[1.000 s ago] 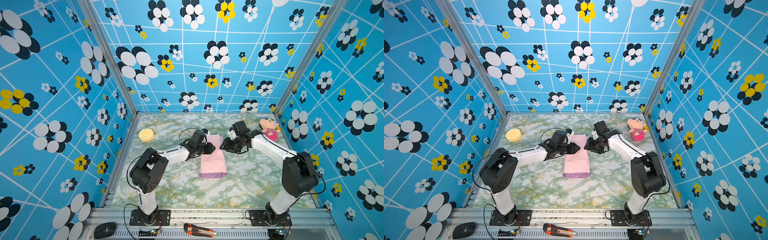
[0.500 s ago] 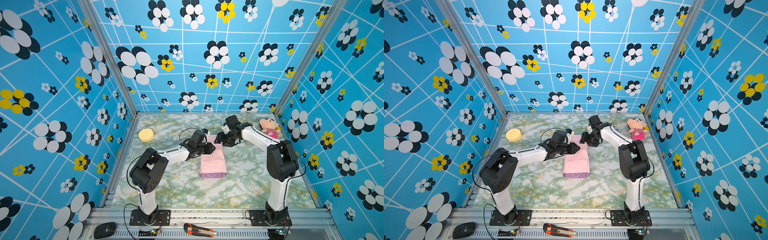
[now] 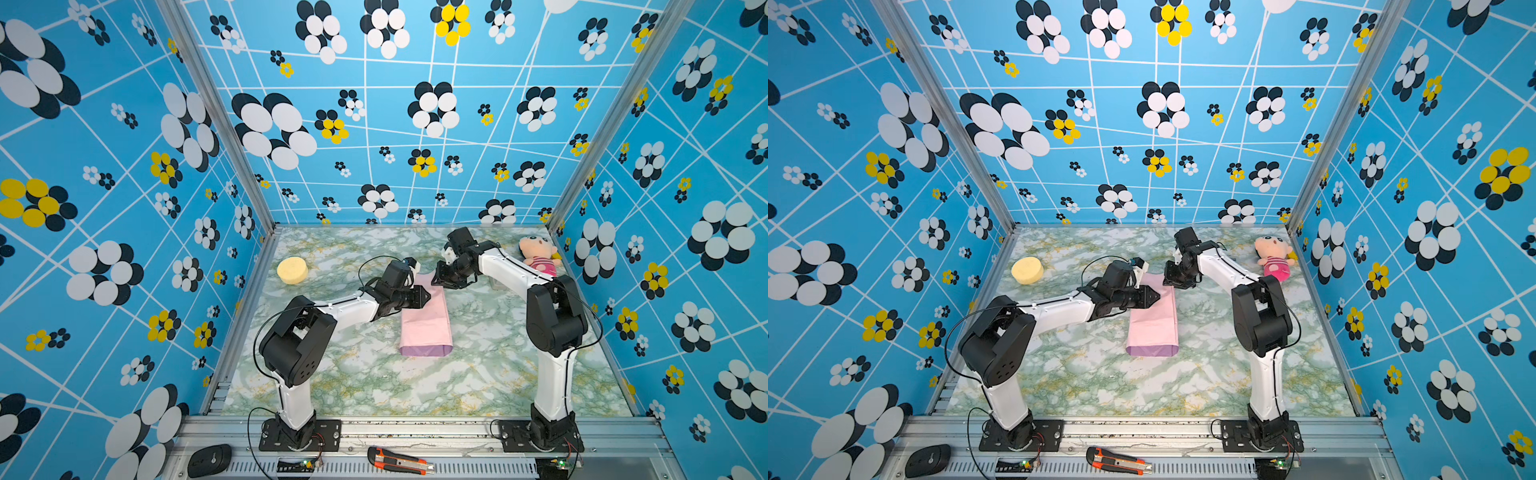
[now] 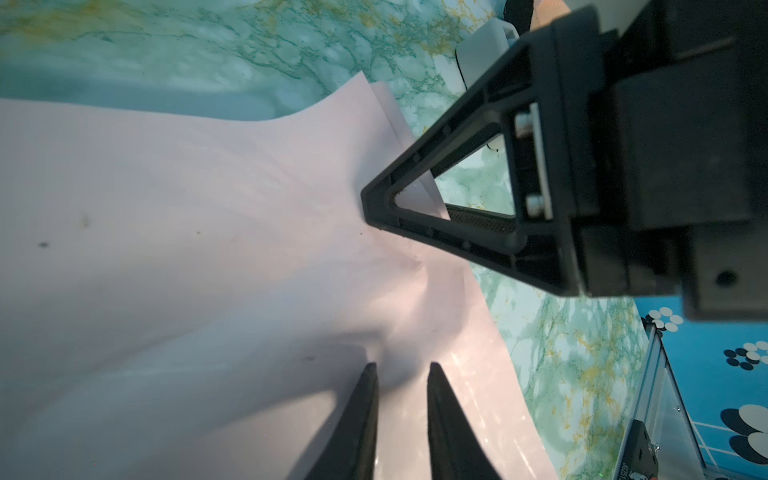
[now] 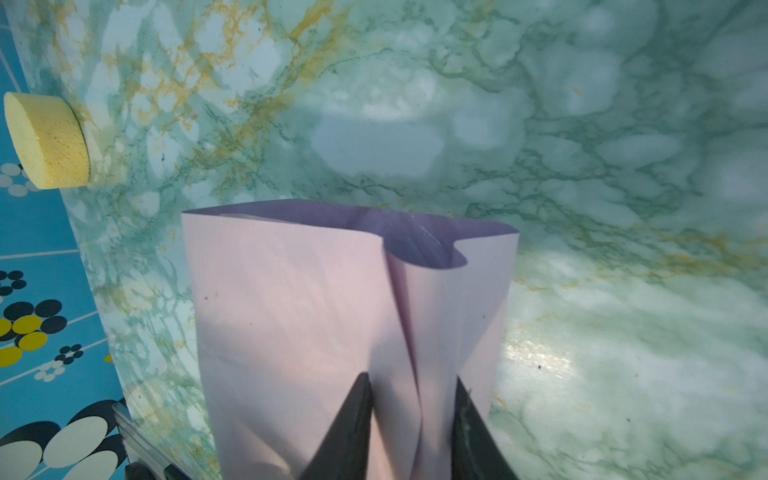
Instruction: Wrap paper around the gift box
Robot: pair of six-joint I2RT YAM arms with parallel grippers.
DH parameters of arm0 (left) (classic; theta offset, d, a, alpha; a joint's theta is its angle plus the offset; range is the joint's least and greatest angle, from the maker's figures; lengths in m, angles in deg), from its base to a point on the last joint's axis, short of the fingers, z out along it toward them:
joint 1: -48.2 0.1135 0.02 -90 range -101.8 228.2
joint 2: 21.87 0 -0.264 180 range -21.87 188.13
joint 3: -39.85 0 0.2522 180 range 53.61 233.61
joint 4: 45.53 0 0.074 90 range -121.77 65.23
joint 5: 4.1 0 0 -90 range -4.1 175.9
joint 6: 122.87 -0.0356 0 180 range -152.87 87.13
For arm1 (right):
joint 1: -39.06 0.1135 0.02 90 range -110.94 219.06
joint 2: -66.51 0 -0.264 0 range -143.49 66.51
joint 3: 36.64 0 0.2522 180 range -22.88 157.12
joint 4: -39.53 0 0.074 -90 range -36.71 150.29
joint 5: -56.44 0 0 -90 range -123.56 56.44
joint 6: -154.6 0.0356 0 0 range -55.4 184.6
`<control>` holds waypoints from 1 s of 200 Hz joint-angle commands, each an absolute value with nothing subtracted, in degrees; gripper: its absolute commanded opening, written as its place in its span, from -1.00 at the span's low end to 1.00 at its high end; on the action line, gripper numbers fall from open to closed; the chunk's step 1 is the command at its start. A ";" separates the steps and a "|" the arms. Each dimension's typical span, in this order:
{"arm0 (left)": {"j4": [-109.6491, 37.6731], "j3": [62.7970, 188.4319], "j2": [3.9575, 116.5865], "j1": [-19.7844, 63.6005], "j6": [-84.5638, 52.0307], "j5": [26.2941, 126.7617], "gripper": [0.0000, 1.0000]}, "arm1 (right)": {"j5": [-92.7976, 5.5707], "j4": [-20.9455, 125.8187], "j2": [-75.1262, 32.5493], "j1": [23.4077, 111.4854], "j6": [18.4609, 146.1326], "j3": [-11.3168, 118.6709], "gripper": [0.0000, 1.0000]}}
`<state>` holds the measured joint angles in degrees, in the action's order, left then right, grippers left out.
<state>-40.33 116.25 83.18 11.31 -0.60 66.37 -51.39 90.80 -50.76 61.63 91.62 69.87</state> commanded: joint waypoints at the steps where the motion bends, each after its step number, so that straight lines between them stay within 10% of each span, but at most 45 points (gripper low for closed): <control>1: -34.32 114.50 84.91 11.02 -1.77 68.41 -0.51 | -49.39 92.36 -47.12 60.94 90.96 70.82 -0.09; 22: -34.40 114.43 84.83 11.03 -1.69 68.33 -0.51 | -49.38 94.23 -47.31 59.83 90.99 71.09 0.39; 58: -34.24 114.21 84.48 11.02 -1.86 68.58 -0.51 | -52.04 96.63 -51.53 60.29 91.06 73.10 0.63; 159: -34.23 114.08 84.47 11.02 -1.83 68.85 -0.51 | -54.84 96.41 -57.76 61.98 92.11 75.91 0.67; 200: -34.10 113.96 84.48 11.02 -1.93 69.07 -0.51 | -55.58 93.20 -55.94 62.41 92.54 75.70 0.12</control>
<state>-40.22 116.22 83.16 11.31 -0.99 66.41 -54.40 94.50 -56.44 61.83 92.21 74.55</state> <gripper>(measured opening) 0.246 0.649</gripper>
